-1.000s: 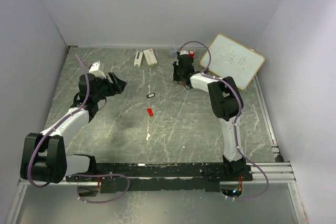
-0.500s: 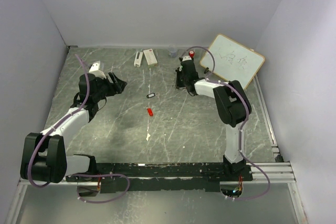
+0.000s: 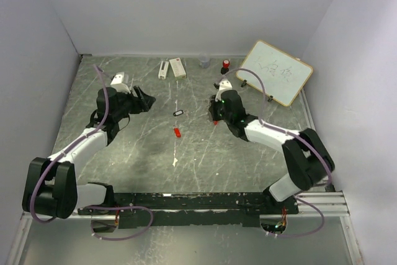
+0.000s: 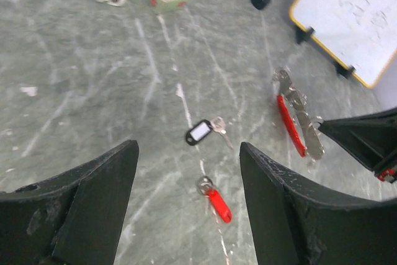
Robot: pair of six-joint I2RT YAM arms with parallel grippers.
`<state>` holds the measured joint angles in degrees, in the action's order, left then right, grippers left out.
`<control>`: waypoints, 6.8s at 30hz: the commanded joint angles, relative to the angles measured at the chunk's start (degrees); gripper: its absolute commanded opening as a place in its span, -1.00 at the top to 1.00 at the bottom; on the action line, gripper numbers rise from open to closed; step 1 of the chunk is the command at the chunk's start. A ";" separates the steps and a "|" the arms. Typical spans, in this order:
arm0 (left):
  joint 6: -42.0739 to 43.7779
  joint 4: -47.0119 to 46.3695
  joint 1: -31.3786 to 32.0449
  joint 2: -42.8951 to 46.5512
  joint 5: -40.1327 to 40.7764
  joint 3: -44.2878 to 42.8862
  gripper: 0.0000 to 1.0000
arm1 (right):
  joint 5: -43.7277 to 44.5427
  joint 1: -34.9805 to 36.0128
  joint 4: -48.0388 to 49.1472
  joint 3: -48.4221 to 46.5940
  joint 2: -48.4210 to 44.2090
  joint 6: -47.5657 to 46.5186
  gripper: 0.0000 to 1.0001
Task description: Put the keys on the keyring
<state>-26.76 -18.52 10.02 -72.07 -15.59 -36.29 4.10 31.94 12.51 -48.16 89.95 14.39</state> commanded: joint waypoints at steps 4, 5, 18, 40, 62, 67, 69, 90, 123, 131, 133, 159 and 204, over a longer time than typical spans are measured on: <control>5.86 -5.31 8.55 1.22 -6.41 -1.37 -0.52 | -0.71 -0.17 17.75 12.22 -10.97 -6.62 1.00; 6.00 -5.70 9.78 0.97 -6.67 -1.53 -0.52 | -1.04 -0.21 19.38 13.26 -12.09 -7.29 1.00; 10.34 -10.59 21.42 -3.07 -6.47 -3.71 -0.46 | -4.53 -0.17 29.67 17.11 -18.59 -9.42 1.00; 11.20 -16.15 25.44 -8.35 -3.38 -6.87 -0.42 | -11.14 -0.23 32.22 21.31 -22.59 -10.95 1.00; 12.97 -20.30 29.91 -14.96 -5.02 -9.91 -0.29 | -15.43 -0.22 31.85 20.89 -21.21 -11.58 1.00; 12.52 -24.04 30.32 -15.15 -7.69 -8.78 -0.19 | -14.60 -0.22 31.34 20.26 -20.58 -11.40 1.00; 12.44 -24.92 30.62 -15.47 -8.97 -8.57 -0.11 | -13.90 -0.20 31.04 20.01 -20.39 -11.28 1.00; 13.09 -19.56 31.24 -12.54 0.75 -7.31 0.03 | -8.50 -0.21 27.37 18.42 -18.37 -11.17 1.00; 13.99 -10.82 31.19 -4.32 15.67 -4.33 -0.17 | -12.50 6.51 11.90 15.44 -9.55 -3.64 1.00; 14.53 -7.60 31.10 -0.35 21.64 -3.75 -0.23 | -12.29 9.79 10.43 13.98 -5.55 -2.89 1.00; 14.63 -7.61 31.05 -0.10 22.12 -3.55 -0.24 | -12.09 9.99 9.59 14.61 -5.91 -2.54 0.98; 14.46 -5.05 30.61 0.85 25.11 -3.45 -0.31 | -2.90 11.39 2.25 5.01 4.30 -1.21 0.09; 19.80 -13.45 29.15 -1.14 1.74 -0.64 -0.10 | 3.82 13.71 14.68 17.79 -24.52 -18.22 1.00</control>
<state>-8.91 -25.89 39.88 -72.88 -2.28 -38.89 8.75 45.41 21.17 -31.42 69.73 0.71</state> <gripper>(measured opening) 0.573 0.009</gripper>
